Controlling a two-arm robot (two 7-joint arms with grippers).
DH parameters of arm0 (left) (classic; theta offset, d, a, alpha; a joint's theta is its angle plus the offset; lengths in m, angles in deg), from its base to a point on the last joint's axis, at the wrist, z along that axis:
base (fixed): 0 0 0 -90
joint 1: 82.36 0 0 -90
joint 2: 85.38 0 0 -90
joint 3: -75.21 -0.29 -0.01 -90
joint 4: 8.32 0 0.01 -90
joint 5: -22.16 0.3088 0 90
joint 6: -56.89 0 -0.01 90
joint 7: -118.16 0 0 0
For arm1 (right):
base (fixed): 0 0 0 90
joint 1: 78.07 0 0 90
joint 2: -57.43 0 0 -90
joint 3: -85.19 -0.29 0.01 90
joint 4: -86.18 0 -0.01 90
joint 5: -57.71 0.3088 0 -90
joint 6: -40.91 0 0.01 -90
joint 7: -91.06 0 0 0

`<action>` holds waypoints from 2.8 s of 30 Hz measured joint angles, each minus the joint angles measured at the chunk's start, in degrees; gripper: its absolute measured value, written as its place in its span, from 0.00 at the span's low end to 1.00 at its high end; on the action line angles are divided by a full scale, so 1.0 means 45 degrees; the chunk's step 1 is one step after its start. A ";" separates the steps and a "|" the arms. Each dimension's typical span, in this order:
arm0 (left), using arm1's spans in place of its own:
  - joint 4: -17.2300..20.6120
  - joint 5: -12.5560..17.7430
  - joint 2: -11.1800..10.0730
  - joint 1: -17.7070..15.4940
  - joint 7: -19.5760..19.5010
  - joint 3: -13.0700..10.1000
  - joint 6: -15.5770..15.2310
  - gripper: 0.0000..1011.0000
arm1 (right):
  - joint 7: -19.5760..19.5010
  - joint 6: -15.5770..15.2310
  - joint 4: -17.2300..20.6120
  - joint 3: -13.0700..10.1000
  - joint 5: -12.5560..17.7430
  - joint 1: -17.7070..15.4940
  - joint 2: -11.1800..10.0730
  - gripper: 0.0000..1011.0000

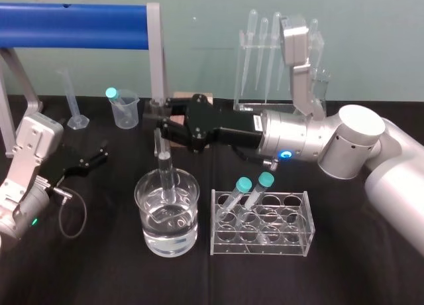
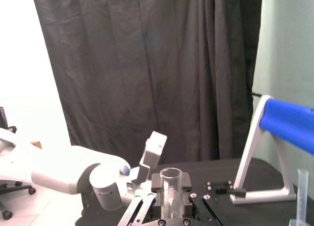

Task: Hold the test tube with one hand and immerse one end into the beaker, then return it to the test tube rack.

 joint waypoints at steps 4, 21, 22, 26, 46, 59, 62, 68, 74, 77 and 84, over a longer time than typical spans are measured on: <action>0.0000 0.0000 -0.0001 0.0001 0.0000 0.0000 0.0000 0.99 | 0.0028 -0.0049 -0.0445 0.0180 -0.0112 0.0052 0.0115 0.22; 0.0000 0.0000 0.0000 0.0000 0.0000 0.0000 0.0000 0.99 | 0.0240 -0.0331 -0.1485 0.0584 -0.0562 0.0222 0.0444 0.22; 0.0000 0.0000 0.0000 0.0001 0.0000 0.0001 0.0000 0.99 | 0.0239 -0.0344 -0.1498 0.0594 -0.0594 0.0232 0.0446 0.22; 0.0000 0.0000 0.0000 0.0000 0.0000 0.0000 0.0000 0.99 | 0.0232 -0.0365 -0.1520 0.0612 -0.0634 0.0244 0.0449 0.22; 0.0000 0.0000 0.0000 0.0000 0.0000 0.0000 0.0000 0.99 | 0.0223 -0.0346 -0.1494 0.0592 -0.0589 0.0235 0.0441 0.22; -0.0001 0.0000 0.0000 0.0000 0.0000 0.0000 0.0000 0.99 | 0.0222 -0.0336 -0.1488 0.0590 -0.0570 0.0227 0.0441 0.22; 0.0000 0.0000 0.0000 0.0000 0.0000 0.0001 0.0000 0.99 | 0.0222 -0.0336 -0.1488 0.0589 -0.0570 0.0227 0.0441 0.22; 0.0000 0.0001 0.0000 0.0000 0.0000 0.0000 0.0000 0.99 | 0.0222 -0.0335 -0.1488 0.0589 -0.0570 0.0227 0.0441 0.22; 0.0000 0.0000 0.0000 0.0000 0.0000 0.0000 0.0000 0.99 | 0.0222 -0.0335 -0.1489 0.0589 -0.0570 0.0227 0.0441 0.22; -0.0001 0.0000 0.0000 0.0001 0.0000 0.0001 0.0000 0.99 | 0.0222 -0.0335 -0.1490 0.0589 -0.0571 0.0227 0.0441 0.22; 0.0000 0.0000 0.0000 0.0000 0.0000 0.0000 0.0000 0.99 | 0.0222 -0.0335 -0.1489 0.0589 -0.0572 0.0227 0.0442 0.22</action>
